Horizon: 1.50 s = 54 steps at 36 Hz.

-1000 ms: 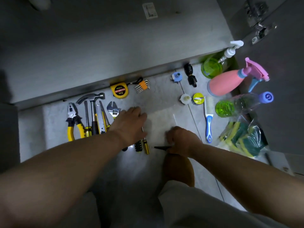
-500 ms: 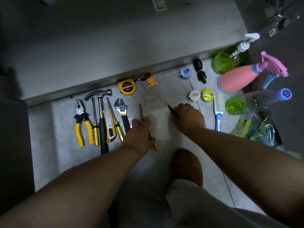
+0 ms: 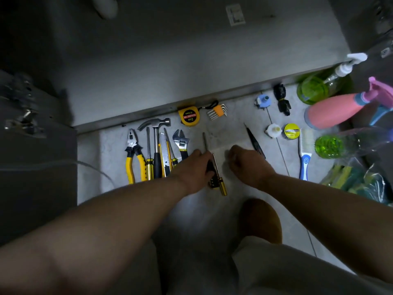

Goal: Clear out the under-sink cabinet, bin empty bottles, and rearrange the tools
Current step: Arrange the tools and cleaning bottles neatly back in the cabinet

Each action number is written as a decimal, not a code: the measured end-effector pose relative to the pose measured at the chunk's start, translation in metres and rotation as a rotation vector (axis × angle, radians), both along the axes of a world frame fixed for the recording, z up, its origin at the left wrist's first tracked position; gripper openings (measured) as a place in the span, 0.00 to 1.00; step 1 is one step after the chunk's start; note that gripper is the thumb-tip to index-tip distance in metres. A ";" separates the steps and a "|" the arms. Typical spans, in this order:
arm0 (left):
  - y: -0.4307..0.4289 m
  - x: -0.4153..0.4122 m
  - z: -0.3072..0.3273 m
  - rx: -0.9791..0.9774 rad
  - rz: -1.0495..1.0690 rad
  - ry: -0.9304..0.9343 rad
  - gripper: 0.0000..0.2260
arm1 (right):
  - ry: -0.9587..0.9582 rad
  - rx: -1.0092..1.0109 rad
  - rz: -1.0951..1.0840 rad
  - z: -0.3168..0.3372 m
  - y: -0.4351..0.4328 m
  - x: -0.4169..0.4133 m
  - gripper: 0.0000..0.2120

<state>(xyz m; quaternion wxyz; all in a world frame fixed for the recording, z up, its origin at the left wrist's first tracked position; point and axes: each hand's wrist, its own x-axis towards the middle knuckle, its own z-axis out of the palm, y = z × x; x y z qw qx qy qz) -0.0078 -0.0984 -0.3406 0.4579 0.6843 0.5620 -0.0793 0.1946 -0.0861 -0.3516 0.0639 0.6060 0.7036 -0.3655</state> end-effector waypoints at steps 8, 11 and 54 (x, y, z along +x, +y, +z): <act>0.059 -0.078 0.075 -0.021 -0.318 0.347 0.13 | -0.037 -0.318 0.432 0.079 0.051 -0.044 0.10; 0.066 -0.103 0.100 0.033 -0.319 0.448 0.13 | -0.101 -0.362 0.464 0.115 0.070 -0.062 0.13; -0.004 -0.110 -0.002 -0.199 0.708 0.099 0.12 | -0.120 -0.258 0.211 0.068 0.005 -0.169 0.13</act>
